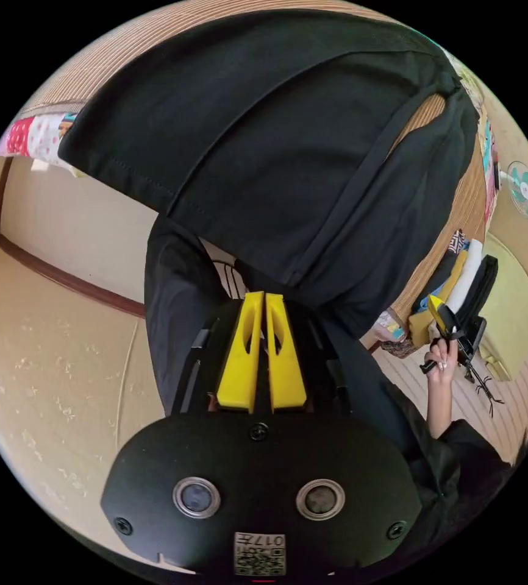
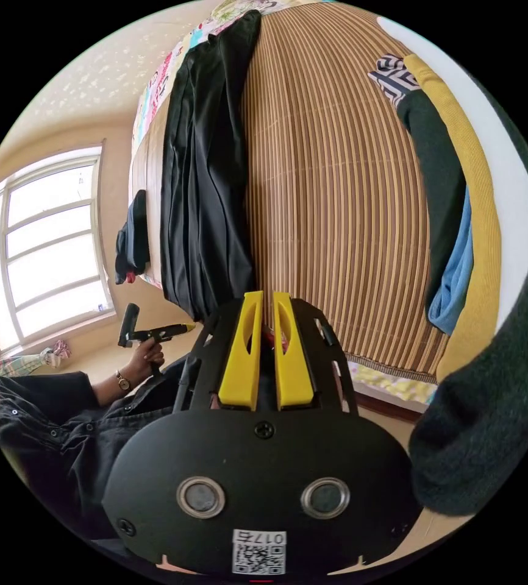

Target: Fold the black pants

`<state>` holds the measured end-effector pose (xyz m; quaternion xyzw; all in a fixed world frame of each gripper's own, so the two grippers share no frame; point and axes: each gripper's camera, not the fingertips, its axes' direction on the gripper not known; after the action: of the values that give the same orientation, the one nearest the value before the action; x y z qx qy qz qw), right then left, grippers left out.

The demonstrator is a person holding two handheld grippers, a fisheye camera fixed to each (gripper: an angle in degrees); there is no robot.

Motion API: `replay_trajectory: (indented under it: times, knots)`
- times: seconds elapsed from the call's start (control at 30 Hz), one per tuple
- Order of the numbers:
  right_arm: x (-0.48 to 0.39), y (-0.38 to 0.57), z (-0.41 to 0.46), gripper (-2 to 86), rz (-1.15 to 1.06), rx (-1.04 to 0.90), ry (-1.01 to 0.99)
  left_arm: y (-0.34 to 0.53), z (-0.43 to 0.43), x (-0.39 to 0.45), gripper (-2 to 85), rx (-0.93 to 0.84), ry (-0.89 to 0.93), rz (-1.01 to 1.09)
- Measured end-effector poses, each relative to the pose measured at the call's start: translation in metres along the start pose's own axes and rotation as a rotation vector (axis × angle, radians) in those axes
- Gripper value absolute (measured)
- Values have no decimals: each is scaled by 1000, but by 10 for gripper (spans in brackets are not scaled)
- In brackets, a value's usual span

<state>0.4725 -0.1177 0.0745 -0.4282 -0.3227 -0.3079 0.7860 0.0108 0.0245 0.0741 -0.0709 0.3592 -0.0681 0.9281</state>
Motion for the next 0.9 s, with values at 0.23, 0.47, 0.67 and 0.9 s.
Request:
replay_trajectory:
  times: [0.23,0.47,0.67,0.9]
  knots:
    - [-5,-41,27,95,-50,-94,-70,3,-22,72,96,259,-92,313]
    - [-15,-17,60,92,-141,-241,9,-26,39,145,113,144,-317,574]
    - [9,4,52,87,-67,-242,-48,12,20,169,95,291,-347,635]
    - [20,6,46,85,-52,-223,-58,-3,61,172,95,155,-366,629]
